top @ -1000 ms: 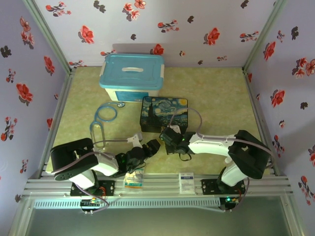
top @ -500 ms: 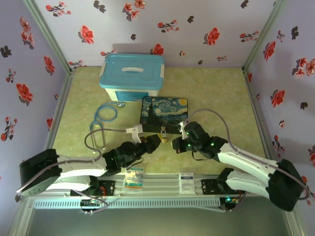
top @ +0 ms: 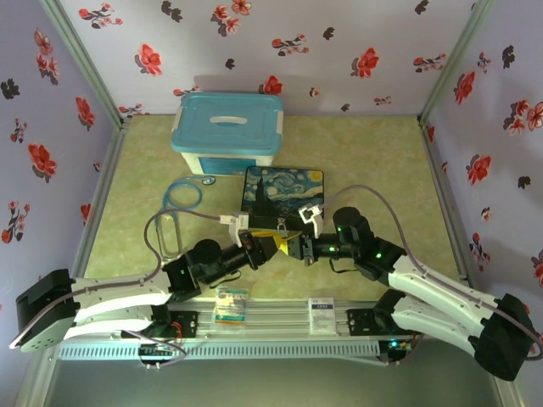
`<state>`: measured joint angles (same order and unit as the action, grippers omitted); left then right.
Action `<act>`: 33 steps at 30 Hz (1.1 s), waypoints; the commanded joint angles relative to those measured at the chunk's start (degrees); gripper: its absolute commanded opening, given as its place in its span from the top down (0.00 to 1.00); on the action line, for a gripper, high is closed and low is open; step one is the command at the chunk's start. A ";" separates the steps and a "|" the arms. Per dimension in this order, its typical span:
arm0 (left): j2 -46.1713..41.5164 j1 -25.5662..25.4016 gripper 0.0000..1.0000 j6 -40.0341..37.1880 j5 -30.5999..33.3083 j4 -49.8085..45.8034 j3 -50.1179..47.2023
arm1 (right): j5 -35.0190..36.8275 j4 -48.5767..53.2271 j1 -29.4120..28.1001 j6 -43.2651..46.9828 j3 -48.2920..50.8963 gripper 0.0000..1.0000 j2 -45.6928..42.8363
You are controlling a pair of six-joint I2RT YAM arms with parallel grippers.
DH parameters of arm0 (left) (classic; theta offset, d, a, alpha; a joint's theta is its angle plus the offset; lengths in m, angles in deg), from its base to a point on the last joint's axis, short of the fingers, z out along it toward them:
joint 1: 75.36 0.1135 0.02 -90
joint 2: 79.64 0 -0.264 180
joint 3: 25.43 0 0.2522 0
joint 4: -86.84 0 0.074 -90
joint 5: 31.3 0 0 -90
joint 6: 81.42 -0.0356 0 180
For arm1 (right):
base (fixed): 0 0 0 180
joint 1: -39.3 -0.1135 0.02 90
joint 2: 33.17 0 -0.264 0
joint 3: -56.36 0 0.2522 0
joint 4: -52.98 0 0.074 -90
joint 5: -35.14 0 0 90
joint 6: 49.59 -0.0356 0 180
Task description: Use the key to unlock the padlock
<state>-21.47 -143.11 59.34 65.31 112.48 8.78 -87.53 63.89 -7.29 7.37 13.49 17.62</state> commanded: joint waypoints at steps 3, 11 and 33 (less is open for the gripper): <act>0.06 0.42 0.61 -0.99 0.53 1.02 -1.07 | -2.24 -3.29 0.04 -1.06 0.93 1.00 -1.65; -4.27 0.60 0.55 1.53 7.29 0.52 -5.81 | 1.21 -2.38 0.16 -1.28 1.85 1.00 -1.62; 6.38 0.51 0.85 -0.32 0.37 14.12 -4.67 | -6.18 -9.88 0.11 -3.15 1.11 1.00 6.43</act>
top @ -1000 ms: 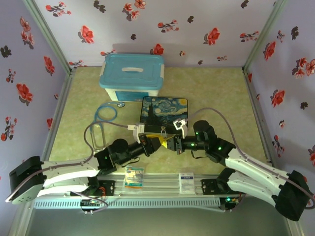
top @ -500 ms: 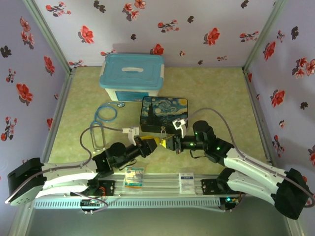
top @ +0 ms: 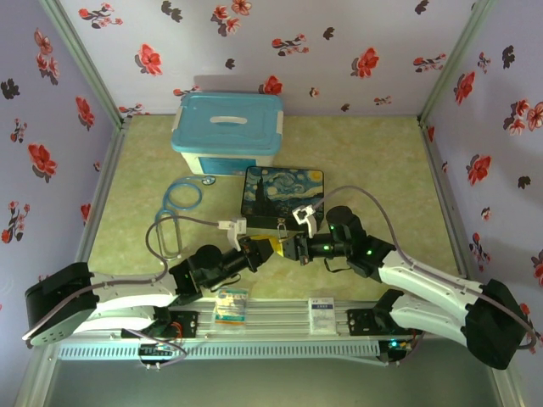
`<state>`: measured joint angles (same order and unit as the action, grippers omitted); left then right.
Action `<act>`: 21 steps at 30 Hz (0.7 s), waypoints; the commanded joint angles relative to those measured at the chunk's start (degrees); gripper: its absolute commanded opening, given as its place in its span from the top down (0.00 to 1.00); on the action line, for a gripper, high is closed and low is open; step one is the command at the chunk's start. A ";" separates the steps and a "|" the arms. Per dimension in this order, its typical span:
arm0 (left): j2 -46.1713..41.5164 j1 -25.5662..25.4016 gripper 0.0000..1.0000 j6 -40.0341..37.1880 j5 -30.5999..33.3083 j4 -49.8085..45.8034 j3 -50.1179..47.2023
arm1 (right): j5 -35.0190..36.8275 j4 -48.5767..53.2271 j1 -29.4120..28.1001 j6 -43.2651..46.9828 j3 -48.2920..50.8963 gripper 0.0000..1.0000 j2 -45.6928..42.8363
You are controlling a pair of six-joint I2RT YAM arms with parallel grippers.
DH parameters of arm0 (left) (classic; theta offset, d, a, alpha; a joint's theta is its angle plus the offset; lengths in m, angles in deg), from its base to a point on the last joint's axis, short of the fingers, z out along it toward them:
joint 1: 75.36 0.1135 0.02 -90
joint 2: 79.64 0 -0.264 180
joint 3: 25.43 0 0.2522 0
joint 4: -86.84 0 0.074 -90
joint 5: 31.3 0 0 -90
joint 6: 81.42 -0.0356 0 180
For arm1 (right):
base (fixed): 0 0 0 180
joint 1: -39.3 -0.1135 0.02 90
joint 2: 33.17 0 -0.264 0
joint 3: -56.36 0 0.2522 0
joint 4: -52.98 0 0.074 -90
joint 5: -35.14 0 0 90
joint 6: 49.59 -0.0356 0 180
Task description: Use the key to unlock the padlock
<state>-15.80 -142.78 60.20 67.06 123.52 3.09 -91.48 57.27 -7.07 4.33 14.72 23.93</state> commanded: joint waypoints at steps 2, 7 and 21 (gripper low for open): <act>0.85 0.18 0.95 -1.06 -1.59 3.09 1.06 | -2.06 -3.27 -0.03 0.03 -0.16 1.00 0.31; 0.72 0.21 1.00 0.15 -0.75 2.33 1.36 | -0.38 -4.84 0.18 -0.93 0.36 0.67 0.58; 3.17 -1.62 1.00 12.45 20.98 13.12 3.51 | 9.83 -53.70 1.11 -27.73 11.57 0.29 5.93</act>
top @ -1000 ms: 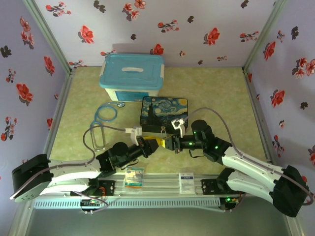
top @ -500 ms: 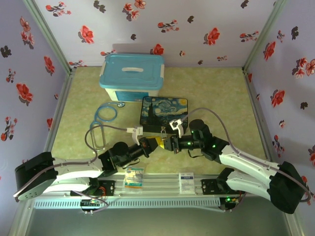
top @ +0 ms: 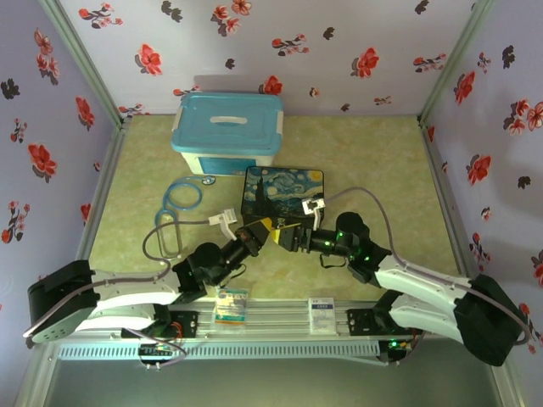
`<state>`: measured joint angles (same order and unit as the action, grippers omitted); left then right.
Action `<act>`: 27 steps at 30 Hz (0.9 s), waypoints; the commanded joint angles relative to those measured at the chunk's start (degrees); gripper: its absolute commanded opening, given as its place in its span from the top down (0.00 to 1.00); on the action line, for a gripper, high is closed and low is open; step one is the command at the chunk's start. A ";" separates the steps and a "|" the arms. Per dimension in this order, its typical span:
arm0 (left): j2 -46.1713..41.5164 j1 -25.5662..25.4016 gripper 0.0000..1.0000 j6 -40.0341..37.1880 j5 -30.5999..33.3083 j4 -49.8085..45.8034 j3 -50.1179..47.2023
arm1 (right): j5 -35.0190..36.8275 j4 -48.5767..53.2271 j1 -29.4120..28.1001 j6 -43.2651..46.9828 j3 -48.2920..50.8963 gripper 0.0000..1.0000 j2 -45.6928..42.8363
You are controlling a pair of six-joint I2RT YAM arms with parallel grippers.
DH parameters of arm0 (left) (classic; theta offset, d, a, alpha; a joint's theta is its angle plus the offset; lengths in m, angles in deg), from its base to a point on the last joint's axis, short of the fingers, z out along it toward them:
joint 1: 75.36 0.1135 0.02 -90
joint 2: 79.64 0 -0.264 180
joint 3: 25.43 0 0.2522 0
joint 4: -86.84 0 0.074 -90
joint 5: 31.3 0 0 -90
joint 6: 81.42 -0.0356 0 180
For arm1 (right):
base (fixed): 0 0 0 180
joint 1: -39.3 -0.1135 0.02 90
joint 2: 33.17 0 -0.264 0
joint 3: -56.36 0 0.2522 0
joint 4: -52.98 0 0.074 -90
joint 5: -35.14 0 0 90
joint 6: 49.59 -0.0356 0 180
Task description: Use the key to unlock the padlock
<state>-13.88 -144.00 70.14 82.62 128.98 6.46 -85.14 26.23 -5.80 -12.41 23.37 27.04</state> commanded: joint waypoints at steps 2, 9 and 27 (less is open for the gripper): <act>1.34 -0.35 1.00 1.55 5.35 8.14 1.47 | 4.06 -30.05 -0.13 -14.25 2.98 0.30 5.77; 0.39 -0.28 1.00 1.95 8.22 8.32 2.19 | 6.24 -29.85 -0.75 -13.56 3.18 0.33 5.06; -0.54 -0.34 1.00 1.55 8.00 14.97 -0.57 | 4.51 -38.85 -5.55 -15.28 -3.93 0.57 16.93</act>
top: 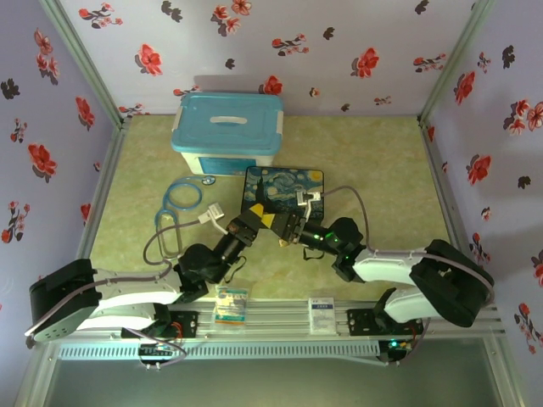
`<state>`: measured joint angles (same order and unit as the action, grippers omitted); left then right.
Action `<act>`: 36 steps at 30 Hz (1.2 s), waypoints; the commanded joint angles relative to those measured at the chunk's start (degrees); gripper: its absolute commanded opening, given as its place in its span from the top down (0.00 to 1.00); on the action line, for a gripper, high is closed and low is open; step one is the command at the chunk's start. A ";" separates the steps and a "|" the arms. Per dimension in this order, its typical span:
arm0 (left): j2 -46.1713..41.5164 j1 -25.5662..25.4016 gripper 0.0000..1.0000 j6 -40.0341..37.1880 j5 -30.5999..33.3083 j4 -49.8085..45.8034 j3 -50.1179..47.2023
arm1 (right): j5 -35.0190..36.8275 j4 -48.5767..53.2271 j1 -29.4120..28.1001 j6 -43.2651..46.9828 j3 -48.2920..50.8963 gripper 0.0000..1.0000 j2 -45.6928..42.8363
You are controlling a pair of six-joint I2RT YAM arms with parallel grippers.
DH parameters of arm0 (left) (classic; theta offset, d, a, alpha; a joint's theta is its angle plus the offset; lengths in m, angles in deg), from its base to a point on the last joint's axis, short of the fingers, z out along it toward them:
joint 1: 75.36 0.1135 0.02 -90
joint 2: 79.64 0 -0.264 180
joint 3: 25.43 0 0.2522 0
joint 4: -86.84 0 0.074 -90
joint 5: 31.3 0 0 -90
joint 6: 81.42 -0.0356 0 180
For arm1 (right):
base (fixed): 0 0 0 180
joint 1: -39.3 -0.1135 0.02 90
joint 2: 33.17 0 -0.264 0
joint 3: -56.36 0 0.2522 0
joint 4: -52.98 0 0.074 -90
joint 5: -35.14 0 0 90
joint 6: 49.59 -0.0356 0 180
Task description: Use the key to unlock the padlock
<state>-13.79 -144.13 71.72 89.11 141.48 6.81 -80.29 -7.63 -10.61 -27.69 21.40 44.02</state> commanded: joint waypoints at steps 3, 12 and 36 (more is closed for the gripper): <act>-0.03 -0.22 1.00 -0.07 1.61 4.53 -1.00 | 1.33 -5.02 -0.77 0.33 -0.92 0.60 -0.28; 0.13 -0.52 1.00 -0.93 1.48 4.99 -2.79 | 2.11 -5.00 -0.26 0.58 0.26 0.77 -1.60; -1.02 -0.57 1.00 -3.14 3.35 5.16 -2.92 | 0.38 -5.00 -0.14 -0.21 0.74 0.79 -0.29</act>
<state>-14.51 -144.75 70.60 90.86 144.69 3.16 -79.26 -9.88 -10.52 -28.04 23.00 43.25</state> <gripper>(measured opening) 0.042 0.212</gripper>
